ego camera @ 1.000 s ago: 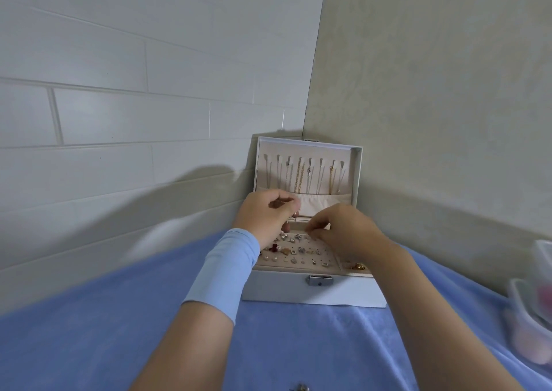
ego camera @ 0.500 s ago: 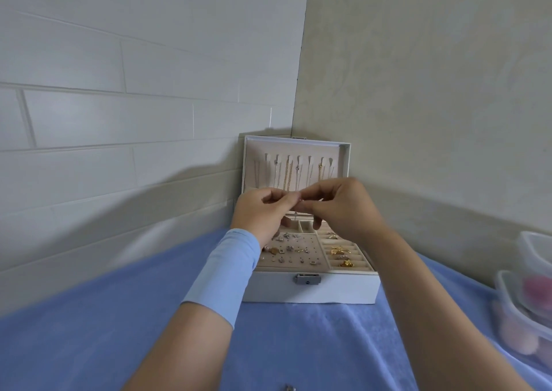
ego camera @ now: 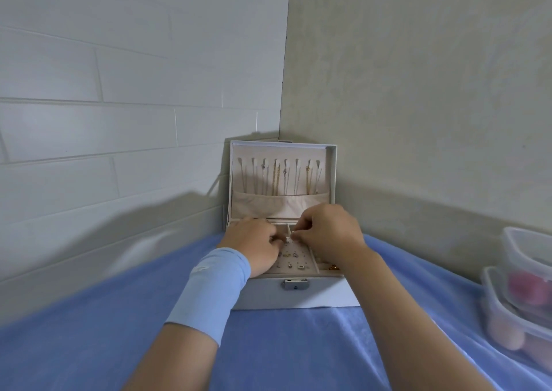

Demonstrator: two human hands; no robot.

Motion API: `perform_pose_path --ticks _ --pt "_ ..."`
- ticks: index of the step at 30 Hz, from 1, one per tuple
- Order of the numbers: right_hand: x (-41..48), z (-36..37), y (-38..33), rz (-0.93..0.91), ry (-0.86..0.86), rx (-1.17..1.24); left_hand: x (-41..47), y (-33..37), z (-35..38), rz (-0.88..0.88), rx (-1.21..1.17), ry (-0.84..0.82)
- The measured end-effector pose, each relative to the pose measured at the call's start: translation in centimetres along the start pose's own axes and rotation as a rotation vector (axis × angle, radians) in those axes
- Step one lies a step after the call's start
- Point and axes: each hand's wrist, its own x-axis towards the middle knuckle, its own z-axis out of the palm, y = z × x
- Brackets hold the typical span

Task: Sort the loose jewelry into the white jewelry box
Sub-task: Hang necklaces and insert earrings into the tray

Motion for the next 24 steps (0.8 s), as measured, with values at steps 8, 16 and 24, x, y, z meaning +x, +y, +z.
perform_pose_path --ticks 8,16,24 --pt "-0.1 0.1 -0.2 -0.052 0.024 -0.106 0.0 0.0 0.3 0.017 -0.009 0.02" --pt "0.0 -0.1 -0.2 -0.093 -0.034 -0.118 0.0 0.0 0.5 0.026 -0.011 0.047" --pt "-0.1 -0.9 -0.4 -0.061 -0.094 -0.086 0.2 -0.1 0.6 0.041 -0.031 0.079"
